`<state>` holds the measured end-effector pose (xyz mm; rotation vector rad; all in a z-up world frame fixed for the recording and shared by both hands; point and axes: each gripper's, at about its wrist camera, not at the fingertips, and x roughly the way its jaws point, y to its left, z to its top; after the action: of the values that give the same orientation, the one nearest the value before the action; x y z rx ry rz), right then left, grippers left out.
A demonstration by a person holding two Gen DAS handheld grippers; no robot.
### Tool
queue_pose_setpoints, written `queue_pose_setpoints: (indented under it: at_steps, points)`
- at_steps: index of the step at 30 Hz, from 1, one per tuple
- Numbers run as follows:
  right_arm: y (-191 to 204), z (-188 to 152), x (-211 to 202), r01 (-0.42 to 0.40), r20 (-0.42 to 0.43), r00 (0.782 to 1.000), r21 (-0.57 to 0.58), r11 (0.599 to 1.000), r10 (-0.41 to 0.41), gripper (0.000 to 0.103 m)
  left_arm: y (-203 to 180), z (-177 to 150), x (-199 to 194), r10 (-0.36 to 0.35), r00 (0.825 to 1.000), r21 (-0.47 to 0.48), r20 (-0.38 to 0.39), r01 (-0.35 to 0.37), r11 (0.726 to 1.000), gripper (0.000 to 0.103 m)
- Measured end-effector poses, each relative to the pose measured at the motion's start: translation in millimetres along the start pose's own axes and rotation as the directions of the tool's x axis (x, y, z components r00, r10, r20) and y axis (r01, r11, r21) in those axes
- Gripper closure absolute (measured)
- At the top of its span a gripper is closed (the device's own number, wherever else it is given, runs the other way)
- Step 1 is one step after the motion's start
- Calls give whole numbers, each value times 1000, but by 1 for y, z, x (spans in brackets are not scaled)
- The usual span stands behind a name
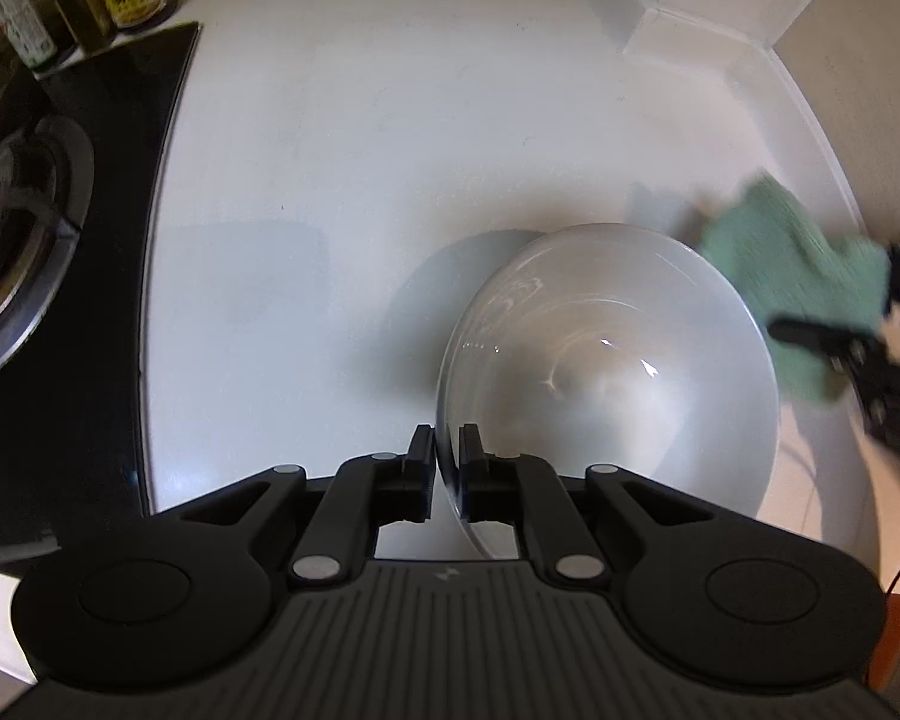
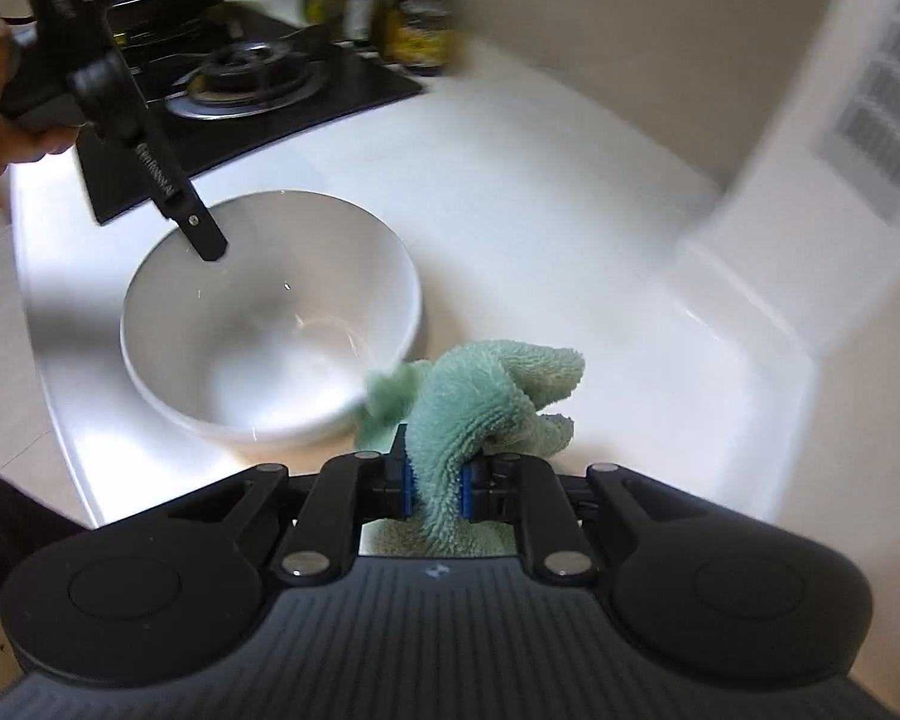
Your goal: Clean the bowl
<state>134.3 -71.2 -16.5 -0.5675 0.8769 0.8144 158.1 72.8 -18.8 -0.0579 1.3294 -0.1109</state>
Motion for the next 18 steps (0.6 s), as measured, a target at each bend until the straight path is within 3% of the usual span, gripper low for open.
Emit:
queue_pose_setpoints:
  at_steps: [9, 13, 18]
  points:
    - [-26, 76, 50, -149, -1, 989, -93, 984, 150, 92, 3, 11, 8, -9, 1000, 44, 12, 9, 999, 99]
    - [-22, 54, 54, -146, -85, 987, -173, 974, 132, 92, 0, 11, 6, -1, 1000, 74, 27, -1, 997, 97]
    - [-5, 13, 34, -156, -100, 986, -224, 962, 136, 92, -4, 15, 8, 9, 999, 91, 33, -12, 996, 94]
